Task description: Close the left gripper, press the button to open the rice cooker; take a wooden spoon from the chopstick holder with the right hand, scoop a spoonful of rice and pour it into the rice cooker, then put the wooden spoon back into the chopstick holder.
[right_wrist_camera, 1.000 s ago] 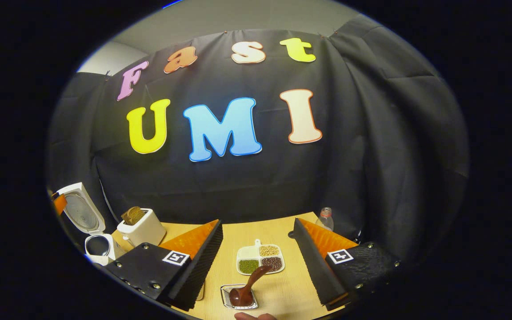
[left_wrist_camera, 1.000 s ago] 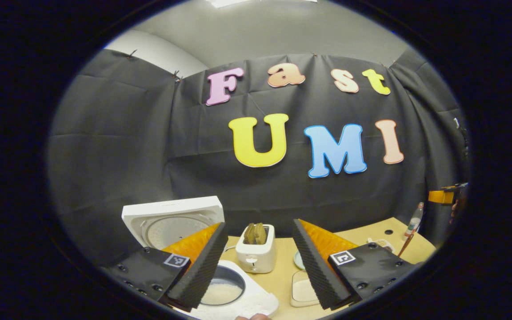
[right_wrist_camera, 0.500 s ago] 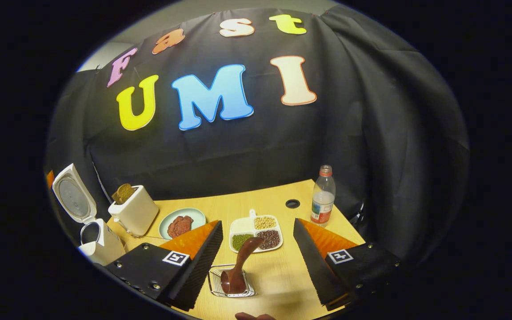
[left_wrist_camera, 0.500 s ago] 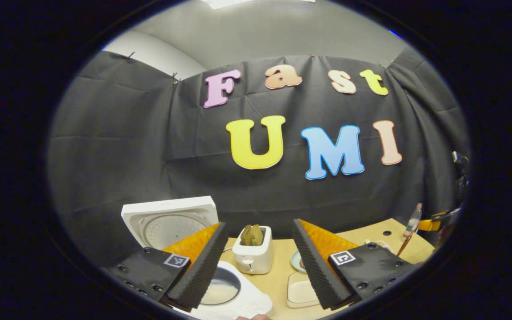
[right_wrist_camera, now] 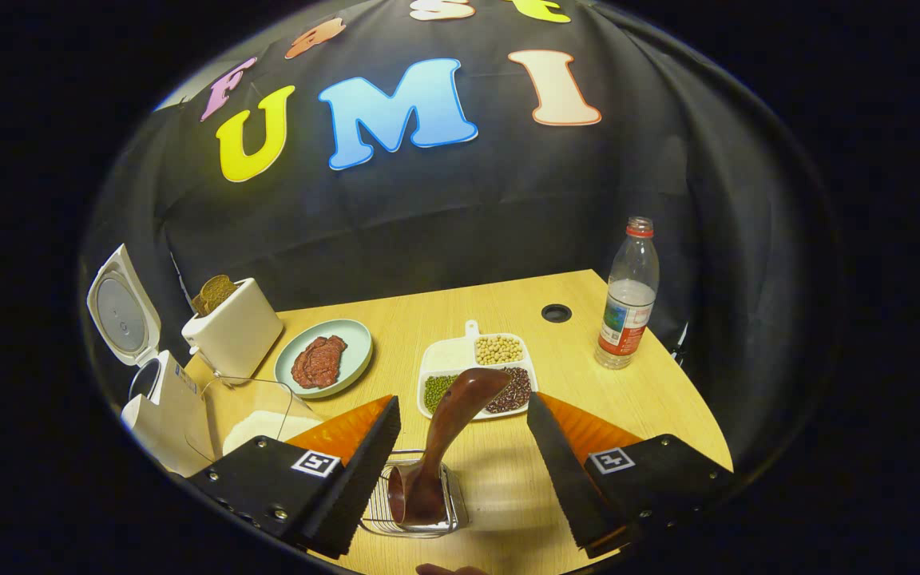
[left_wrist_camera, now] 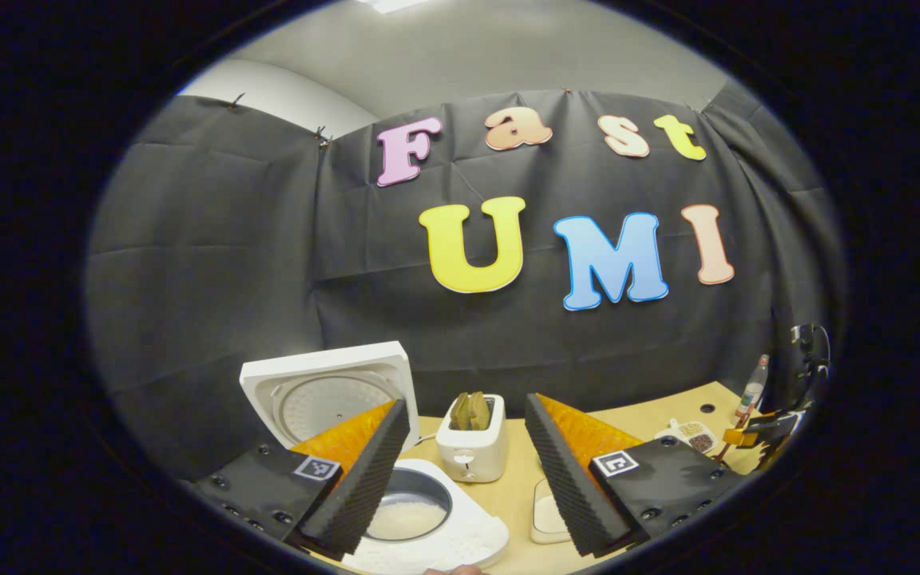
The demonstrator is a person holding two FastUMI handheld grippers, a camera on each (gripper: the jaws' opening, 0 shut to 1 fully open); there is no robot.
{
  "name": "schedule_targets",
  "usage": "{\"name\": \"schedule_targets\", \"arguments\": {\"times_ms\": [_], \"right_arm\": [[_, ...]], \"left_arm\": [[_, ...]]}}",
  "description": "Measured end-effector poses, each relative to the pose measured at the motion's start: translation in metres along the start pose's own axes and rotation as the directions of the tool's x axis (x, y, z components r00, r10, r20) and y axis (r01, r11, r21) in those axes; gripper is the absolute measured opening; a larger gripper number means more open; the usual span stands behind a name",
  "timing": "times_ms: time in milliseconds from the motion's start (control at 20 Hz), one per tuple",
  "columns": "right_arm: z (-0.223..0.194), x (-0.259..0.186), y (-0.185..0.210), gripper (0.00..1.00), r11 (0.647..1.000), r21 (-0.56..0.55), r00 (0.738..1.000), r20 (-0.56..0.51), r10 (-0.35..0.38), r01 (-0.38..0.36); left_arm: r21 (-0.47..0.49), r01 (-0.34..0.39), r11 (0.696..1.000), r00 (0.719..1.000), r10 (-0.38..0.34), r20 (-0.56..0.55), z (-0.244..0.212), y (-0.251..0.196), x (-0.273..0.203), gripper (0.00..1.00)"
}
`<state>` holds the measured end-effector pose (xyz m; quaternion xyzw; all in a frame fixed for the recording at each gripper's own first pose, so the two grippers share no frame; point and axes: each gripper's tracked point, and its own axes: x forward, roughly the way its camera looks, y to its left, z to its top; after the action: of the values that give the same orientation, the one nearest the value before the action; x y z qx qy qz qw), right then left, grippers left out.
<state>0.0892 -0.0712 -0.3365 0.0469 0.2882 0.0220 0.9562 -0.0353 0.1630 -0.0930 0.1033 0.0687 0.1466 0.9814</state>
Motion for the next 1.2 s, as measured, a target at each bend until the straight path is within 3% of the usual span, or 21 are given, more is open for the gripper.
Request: {"name": "schedule_targets", "arguments": {"times_ms": [200, 350, 450, 500, 600, 650, 700, 750, 950, 1200], "right_arm": [[-0.002, 0.016, 0.003, 0.95, 1.0, -0.003, 0.999, -0.016, 0.029, -0.029], [-0.007, 0.028, 0.011, 0.82, 0.998, 0.008, 0.997, -0.042, 0.068, -0.068], [-0.013, 0.025, 0.01, 0.61, 0.997, 0.019, 0.995, -0.059, 0.078, -0.077], [-0.013, 0.021, 0.014, 0.33, 0.996, 0.033, 0.994, -0.063, 0.091, -0.089], [-0.011, 0.017, 0.016, 0.31, 0.992, 0.059, 0.992, -0.05, 0.113, -0.11], [-0.015, 0.01, 0.02, 0.22, 0.991, 0.07, 0.992, -0.05, 0.115, -0.111], [-0.012, 0.007, 0.024, 0.22, 0.988, 0.091, 0.991, -0.04, 0.126, -0.122], [-0.016, 0.005, 0.026, 0.14, 0.989, 0.084, 0.991, -0.045, 0.125, -0.121], [-0.001, -0.008, 0.04, 0.09, 0.983, 0.082, 0.987, 0.0, 0.162, -0.162], [0.034, -0.028, 0.043, 0.09, 0.982, 0.111, 0.987, 0.047, 0.15, -0.155]], "left_arm": [[0.015, -0.03, 0.999, 0.999, 0.03, -0.015, -0.004, 0.007, -0.002, 0.99], [0.023, -0.045, 0.999, 0.999, 0.045, -0.027, -0.01, 0.008, -0.003, 0.99], [0.032, -0.045, 0.998, 0.998, 0.046, -0.036, -0.014, 0.007, -0.005, 0.99], [0.036, -0.047, 0.998, 0.998, 0.048, -0.036, -0.014, 0.006, -0.007, 0.99], [0.03, -0.043, 0.999, 0.998, 0.044, -0.036, -0.015, 0.002, -0.007, 1.0], [0.025, -0.037, 0.999, 0.999, 0.038, -0.039, -0.018, 0.0, -0.008, 1.0], [0.024, -0.032, 0.999, 0.999, 0.033, -0.04, -0.018, -0.002, -0.008, 1.0], [0.022, -0.028, 0.999, 0.999, 0.029, -0.039, -0.016, -0.004, -0.009, 1.0], [0.018, -0.01, 1.0, 1.0, 0.011, -0.021, -0.01, -0.012, -0.01, 1.0], [-0.005, 0.018, 1.0, 1.0, -0.018, 0.01, 0.0, -0.022, -0.017, 1.0]]}}
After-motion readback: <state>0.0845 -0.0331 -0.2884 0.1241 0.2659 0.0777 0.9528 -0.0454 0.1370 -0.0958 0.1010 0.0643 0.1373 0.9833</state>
